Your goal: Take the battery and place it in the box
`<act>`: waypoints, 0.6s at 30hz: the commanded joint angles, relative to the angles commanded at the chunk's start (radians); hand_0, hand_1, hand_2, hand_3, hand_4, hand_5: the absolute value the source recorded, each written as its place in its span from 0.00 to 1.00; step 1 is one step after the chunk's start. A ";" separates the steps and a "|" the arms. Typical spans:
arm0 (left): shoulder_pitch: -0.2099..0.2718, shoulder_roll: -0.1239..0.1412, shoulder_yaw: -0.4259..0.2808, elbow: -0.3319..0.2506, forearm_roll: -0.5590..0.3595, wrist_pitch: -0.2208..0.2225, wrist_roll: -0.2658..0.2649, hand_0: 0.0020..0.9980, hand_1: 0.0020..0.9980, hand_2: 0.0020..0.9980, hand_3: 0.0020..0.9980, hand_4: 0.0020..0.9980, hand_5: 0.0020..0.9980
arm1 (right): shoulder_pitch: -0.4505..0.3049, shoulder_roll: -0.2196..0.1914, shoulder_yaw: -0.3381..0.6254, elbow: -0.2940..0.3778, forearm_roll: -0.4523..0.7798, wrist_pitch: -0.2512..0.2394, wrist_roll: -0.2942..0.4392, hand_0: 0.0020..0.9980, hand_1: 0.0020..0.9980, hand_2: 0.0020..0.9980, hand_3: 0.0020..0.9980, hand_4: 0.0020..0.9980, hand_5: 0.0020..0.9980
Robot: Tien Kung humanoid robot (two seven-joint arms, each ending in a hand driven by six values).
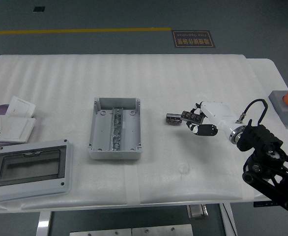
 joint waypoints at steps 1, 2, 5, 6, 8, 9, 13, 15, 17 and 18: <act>0.000 0.000 -0.003 0.000 0.003 0.000 0.001 0.55 0.64 0.56 0.55 0.60 0.41 | 0.015 0.013 -0.009 0.002 0.018 -0.006 0.005 0.39 0.53 0.36 0.59 0.59 0.30; 0.001 0.000 -0.006 0.000 0.007 -0.001 0.002 0.55 0.64 0.56 0.55 0.60 0.41 | 0.029 0.027 -0.016 0.003 0.032 -0.011 0.010 0.39 0.53 0.36 0.59 0.59 0.30; 0.001 0.000 -0.016 0.000 0.018 -0.002 0.005 0.55 0.64 0.56 0.55 0.61 0.42 | 0.070 0.073 -0.040 0.002 0.063 -0.031 0.024 0.39 0.53 0.36 0.60 0.58 0.30; 0.001 0.000 -0.019 0.000 0.021 -0.002 0.006 0.55 0.64 0.56 0.55 0.61 0.42 | 0.082 0.090 -0.048 0.001 0.070 -0.039 0.029 0.39 0.53 0.36 0.60 0.58 0.30; 0.002 0.000 -0.026 0.001 0.029 -0.003 0.008 0.55 0.64 0.56 0.55 0.61 0.42 | 0.105 0.124 -0.065 -0.001 0.081 -0.055 0.038 0.39 0.53 0.36 0.60 0.58 0.30; 0.003 -0.001 -0.029 0.001 0.032 -0.004 0.009 0.55 0.64 0.56 0.55 0.61 0.43 | 0.116 0.142 -0.076 -0.003 0.085 -0.063 0.042 0.39 0.53 0.35 0.60 0.58 0.31; 0.005 -0.002 -0.036 0.001 0.039 -0.005 0.012 0.55 0.64 0.56 0.55 0.61 0.43 | 0.157 0.193 -0.128 -0.012 0.102 -0.080 0.052 0.39 0.53 0.35 0.60 0.58 0.31; 0.005 -0.002 -0.038 0.001 0.042 -0.006 0.013 0.55 0.64 0.56 0.55 0.62 0.44 | 0.181 0.214 -0.167 -0.023 0.116 -0.077 0.056 0.41 0.53 0.37 0.64 0.58 0.31; 0.004 -0.002 -0.040 0.001 0.044 -0.006 0.013 0.55 0.64 0.56 0.55 0.62 0.44 | 0.202 0.227 -0.205 -0.033 0.127 -0.070 0.057 0.41 0.53 0.37 0.64 0.58 0.31; 0.003 -0.002 -0.041 0.001 0.046 -0.006 0.014 0.55 0.64 0.56 0.55 0.62 0.44 | 0.213 0.233 -0.226 -0.038 0.136 -0.067 0.059 0.41 0.53 0.37 0.64 0.58 0.31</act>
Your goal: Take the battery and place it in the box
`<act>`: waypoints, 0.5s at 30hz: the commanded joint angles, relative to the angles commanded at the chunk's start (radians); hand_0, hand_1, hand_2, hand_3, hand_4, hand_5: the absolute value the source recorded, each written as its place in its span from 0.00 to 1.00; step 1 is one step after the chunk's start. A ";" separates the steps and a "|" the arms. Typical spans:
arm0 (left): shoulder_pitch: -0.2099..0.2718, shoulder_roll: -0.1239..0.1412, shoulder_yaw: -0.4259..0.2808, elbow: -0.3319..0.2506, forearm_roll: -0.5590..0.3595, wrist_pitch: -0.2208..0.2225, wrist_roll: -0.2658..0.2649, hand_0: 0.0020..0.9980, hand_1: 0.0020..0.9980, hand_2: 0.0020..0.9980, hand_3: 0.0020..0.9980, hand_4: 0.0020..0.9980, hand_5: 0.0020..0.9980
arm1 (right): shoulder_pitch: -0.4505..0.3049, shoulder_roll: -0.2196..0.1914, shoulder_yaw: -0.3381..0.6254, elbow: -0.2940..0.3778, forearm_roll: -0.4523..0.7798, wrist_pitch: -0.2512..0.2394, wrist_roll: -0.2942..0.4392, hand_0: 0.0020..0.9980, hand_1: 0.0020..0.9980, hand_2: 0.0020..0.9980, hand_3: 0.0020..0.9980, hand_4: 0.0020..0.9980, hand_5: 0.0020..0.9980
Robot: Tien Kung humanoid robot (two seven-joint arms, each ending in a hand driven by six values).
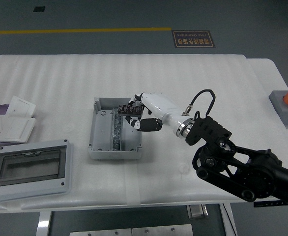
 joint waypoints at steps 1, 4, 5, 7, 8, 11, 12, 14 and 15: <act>-0.001 0.000 -0.001 0.000 0.001 0.000 0.000 0.55 0.64 0.56 0.55 0.62 0.44 | 0.008 0.004 -0.018 -0.004 0.008 0.004 0.001 0.41 0.53 0.37 0.64 0.58 0.31; -0.003 0.000 -0.004 0.000 0.005 -0.001 0.001 0.55 0.64 0.56 0.55 0.62 0.44 | 0.027 0.013 -0.063 -0.016 0.035 0.018 0.006 0.53 0.62 0.63 0.71 0.58 0.31; -0.003 0.000 -0.005 0.000 0.006 -0.002 0.002 0.55 0.64 0.56 0.55 0.62 0.44 | 0.030 0.014 -0.068 -0.018 0.037 0.021 0.006 0.53 0.62 0.63 0.71 0.58 0.31; -0.003 0.000 -0.007 0.000 0.009 -0.003 0.003 0.55 0.64 0.56 0.55 0.62 0.44 | 0.036 0.015 -0.076 -0.023 0.038 0.025 0.007 0.53 0.62 0.63 0.71 0.58 0.31; -0.002 0.000 -0.008 0.000 0.011 -0.003 0.004 0.55 0.64 0.56 0.55 0.62 0.44 | 0.038 0.015 -0.078 -0.025 0.038 0.028 0.007 0.53 0.62 0.63 0.71 0.58 0.31; -0.002 0.000 -0.012 0.000 0.015 -0.005 0.005 0.55 0.64 0.56 0.55 0.63 0.44 | 0.032 0.020 -0.071 -0.028 0.036 0.037 0.004 0.70 0.76 0.77 0.85 0.58 0.31; -0.002 0.000 -0.014 0.000 0.017 -0.005 0.006 0.55 0.64 0.56 0.55 0.63 0.44 | 0.029 0.022 -0.066 -0.028 0.036 0.039 0.003 0.70 0.76 0.77 0.85 0.58 0.31; -0.002 0.001 -0.016 0.000 0.020 -0.007 0.007 0.55 0.64 0.56 0.55 0.63 0.44 | 0.024 0.025 -0.055 -0.029 0.035 0.041 0.002 0.70 0.76 0.77 0.85 0.58 0.31; -0.003 0.002 -0.018 0.000 0.022 -0.008 0.007 0.55 0.64 0.55 0.55 0.62 0.44 | 0.023 0.027 -0.050 -0.030 0.034 0.042 0.001 0.74 0.78 0.79 0.90 0.59 0.30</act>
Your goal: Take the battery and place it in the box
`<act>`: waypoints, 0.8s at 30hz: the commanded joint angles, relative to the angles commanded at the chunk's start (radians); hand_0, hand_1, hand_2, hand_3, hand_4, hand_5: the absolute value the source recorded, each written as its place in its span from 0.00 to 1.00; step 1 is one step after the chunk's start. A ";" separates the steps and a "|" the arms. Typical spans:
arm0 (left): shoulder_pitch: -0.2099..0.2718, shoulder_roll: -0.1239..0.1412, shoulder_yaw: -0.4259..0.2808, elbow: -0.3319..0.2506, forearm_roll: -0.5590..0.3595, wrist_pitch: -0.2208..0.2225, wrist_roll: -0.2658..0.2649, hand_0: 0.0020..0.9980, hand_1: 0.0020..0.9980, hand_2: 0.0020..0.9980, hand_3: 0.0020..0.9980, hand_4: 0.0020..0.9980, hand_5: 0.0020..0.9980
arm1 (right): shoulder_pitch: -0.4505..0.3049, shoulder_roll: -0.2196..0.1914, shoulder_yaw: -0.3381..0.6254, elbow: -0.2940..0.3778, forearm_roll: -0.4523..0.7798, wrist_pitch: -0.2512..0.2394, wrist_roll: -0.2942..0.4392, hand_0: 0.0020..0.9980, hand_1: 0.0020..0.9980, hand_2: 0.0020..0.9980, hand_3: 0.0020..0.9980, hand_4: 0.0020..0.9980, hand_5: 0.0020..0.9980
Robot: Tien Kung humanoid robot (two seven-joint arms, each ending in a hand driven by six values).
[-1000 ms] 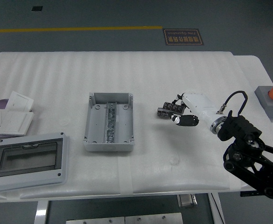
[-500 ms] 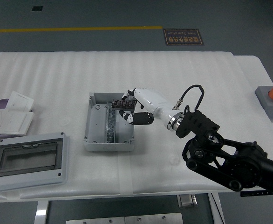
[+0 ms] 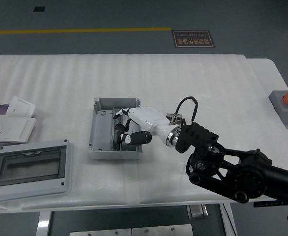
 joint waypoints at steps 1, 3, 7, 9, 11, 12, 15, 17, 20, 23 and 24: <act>0.000 0.000 -0.001 0.000 0.002 -0.001 0.000 0.55 0.64 0.55 0.55 0.62 0.44 | -0.001 0.001 0.003 -0.001 -0.001 0.001 0.000 0.74 0.78 0.79 0.90 0.59 0.30; -0.001 0.001 -0.004 0.000 0.005 -0.002 0.001 0.55 0.64 0.55 0.55 0.62 0.44 | -0.005 0.002 0.012 -0.003 -0.003 0.001 -0.001 0.74 0.78 0.79 0.90 0.59 0.30; -0.002 0.001 -0.005 0.001 0.007 -0.002 0.000 0.55 0.64 0.54 0.53 0.61 0.43 | -0.021 -0.013 0.061 -0.018 -0.022 -0.008 -0.004 0.77 0.79 0.80 0.92 0.60 0.30; -0.001 0.001 -0.003 0.001 0.005 -0.001 -0.001 0.55 0.64 0.54 0.53 0.61 0.43 | -0.029 -0.031 0.089 -0.032 -0.038 -0.008 -0.010 0.77 0.79 0.80 0.92 0.60 0.30; -0.001 0.001 -0.002 0.001 0.002 0.000 -0.002 0.55 0.64 0.54 0.53 0.61 0.43 | -0.035 -0.061 0.109 -0.057 -0.057 0.000 -0.021 0.77 0.79 0.80 0.92 0.60 0.30; -0.001 0.002 -0.002 0.001 0.001 0.000 -0.002 0.55 0.64 0.54 0.53 0.61 0.42 | -0.037 -0.075 0.114 -0.069 -0.064 0.005 -0.027 0.77 0.79 0.80 0.92 0.60 0.30; -0.001 0.003 -0.003 0.001 0.001 0.001 -0.002 0.55 0.64 0.54 0.53 0.61 0.42 | -0.036 -0.117 0.109 -0.105 -0.083 0.029 -0.044 0.77 0.79 0.80 0.92 0.60 0.30; -0.001 0.004 -0.004 0.001 0.001 0.001 -0.002 0.55 0.64 0.54 0.53 0.61 0.42 | -0.033 -0.135 0.100 -0.120 -0.096 0.044 -0.055 0.77 0.79 0.80 0.92 0.60 0.30; -0.003 0.005 -0.002 0.002 -0.002 0.002 -0.004 0.55 0.64 0.54 0.53 0.60 0.41 | -0.027 -0.157 0.071 -0.137 -0.114 0.061 -0.069 0.77 0.79 0.79 0.92 0.61 0.31; -0.005 0.004 0.000 0.002 -0.004 0.003 -0.006 0.55 0.64 0.54 0.53 0.60 0.41 | -0.019 -0.163 0.042 -0.152 -0.118 0.068 -0.072 0.77 0.79 0.79 0.92 0.61 0.31; -0.005 0.004 0.001 0.002 -0.005 0.003 -0.006 0.55 0.64 0.54 0.53 0.59 0.40 | -0.017 -0.164 0.034 -0.158 -0.118 0.069 -0.072 0.77 0.79 0.78 0.91 0.62 0.32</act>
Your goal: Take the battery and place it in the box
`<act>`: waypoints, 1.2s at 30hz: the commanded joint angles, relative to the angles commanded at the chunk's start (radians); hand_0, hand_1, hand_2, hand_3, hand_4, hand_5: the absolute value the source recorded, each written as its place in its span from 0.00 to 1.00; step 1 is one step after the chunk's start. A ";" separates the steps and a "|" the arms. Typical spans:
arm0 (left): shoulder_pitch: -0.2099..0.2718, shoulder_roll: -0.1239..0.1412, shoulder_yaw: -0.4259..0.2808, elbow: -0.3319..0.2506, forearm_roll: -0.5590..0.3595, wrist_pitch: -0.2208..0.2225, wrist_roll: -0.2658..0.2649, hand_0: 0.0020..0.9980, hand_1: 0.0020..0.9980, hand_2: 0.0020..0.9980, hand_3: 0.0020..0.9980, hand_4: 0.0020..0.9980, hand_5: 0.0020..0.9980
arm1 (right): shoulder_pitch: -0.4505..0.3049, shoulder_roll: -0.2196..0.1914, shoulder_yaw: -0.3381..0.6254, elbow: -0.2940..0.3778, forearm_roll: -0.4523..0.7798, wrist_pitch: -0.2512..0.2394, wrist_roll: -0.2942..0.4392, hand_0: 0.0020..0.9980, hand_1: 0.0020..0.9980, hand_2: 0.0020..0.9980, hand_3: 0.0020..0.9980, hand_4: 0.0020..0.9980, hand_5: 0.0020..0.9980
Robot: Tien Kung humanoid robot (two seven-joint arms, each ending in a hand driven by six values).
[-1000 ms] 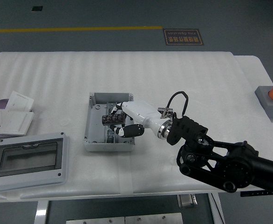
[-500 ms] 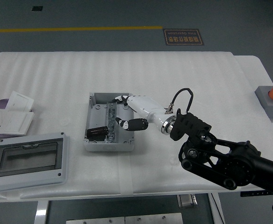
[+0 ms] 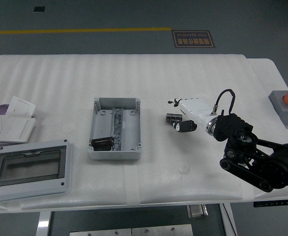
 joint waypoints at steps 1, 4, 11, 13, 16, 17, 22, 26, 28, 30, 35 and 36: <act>0.000 0.000 0.001 0.000 -0.001 0.000 0.000 0.55 0.64 0.54 0.53 0.59 0.40 | 0.003 0.000 -0.010 -0.009 0.003 0.000 0.001 0.77 0.79 0.78 0.91 0.62 0.32; 0.001 -0.001 0.002 0.000 -0.002 0.000 -0.001 0.55 0.64 0.54 0.53 0.59 0.40 | 0.010 0.003 -0.032 -0.034 0.017 -0.002 0.006 0.77 0.79 0.78 0.91 0.62 0.32; 0.001 -0.001 0.000 0.000 0.000 0.000 0.000 0.55 0.64 0.54 0.53 0.57 0.38 | 0.026 0.010 -0.047 -0.063 0.012 -0.029 0.019 0.76 0.78 0.77 0.90 0.62 0.33; 0.001 -0.002 0.001 0.000 -0.001 0.000 0.000 0.55 0.64 0.54 0.53 0.56 0.39 | 0.033 0.014 -0.055 -0.070 0.008 -0.033 0.022 0.76 0.76 0.75 0.89 0.62 0.33; 0.000 -0.002 0.002 0.000 -0.002 -0.001 -0.001 0.55 0.64 0.54 0.53 0.56 0.39 | 0.040 0.020 -0.068 -0.081 0.009 -0.036 0.025 0.76 0.76 0.75 0.89 0.62 0.33; 0.000 -0.002 0.001 0.001 -0.002 -0.001 -0.001 0.55 0.64 0.54 0.53 0.56 0.39 | 0.043 0.023 -0.074 -0.086 0.011 -0.037 0.026 0.76 0.76 0.75 0.89 0.62 0.33; 0.001 -0.003 -0.003 0.001 0.002 -0.001 0.000 0.55 0.64 0.54 0.53 0.56 0.38 | 0.049 0.032 -0.095 -0.103 0.018 -0.041 0.031 0.74 0.71 0.69 0.78 0.63 0.34; 0.002 -0.003 -0.010 0.001 0.009 -0.001 0.002 0.55 0.64 0.53 0.53 0.56 0.38 | 0.052 0.035 -0.104 -0.109 0.020 -0.047 0.034 0.72 0.69 0.64 0.73 0.62 0.35; 0.003 -0.003 -0.014 0.001 0.013 -0.002 0.004 0.55 0.64 0.53 0.53 0.56 0.38 | 0.054 0.036 -0.109 -0.112 0.021 -0.049 0.035 0.72 0.69 0.64 0.73 0.62 0.35; 0.004 -0.003 -0.017 0.001 0.016 -0.002 0.005 0.55 0.64 0.54 0.53 0.56 0.39 | 0.056 0.037 -0.115 -0.114 0.021 -0.052 0.035 0.70 0.67 0.60 0.70 0.62 0.35; 0.004 -0.003 -0.022 0.001 0.022 -0.002 0.006 0.55 0.64 0.54 0.53 0.56 0.39 | 0.059 0.042 -0.129 -0.123 0.026 -0.058 0.036 0.70 0.67 0.60 0.70 0.62 0.35; 0.005 -0.003 -0.023 0.001 0.023 -0.002 0.006 0.55 0.64 0.53 0.53 0.56 0.39 | 0.059 0.043 -0.132 -0.126 0.027 -0.059 0.037 0.70 0.66 0.56 0.68 0.61 0.35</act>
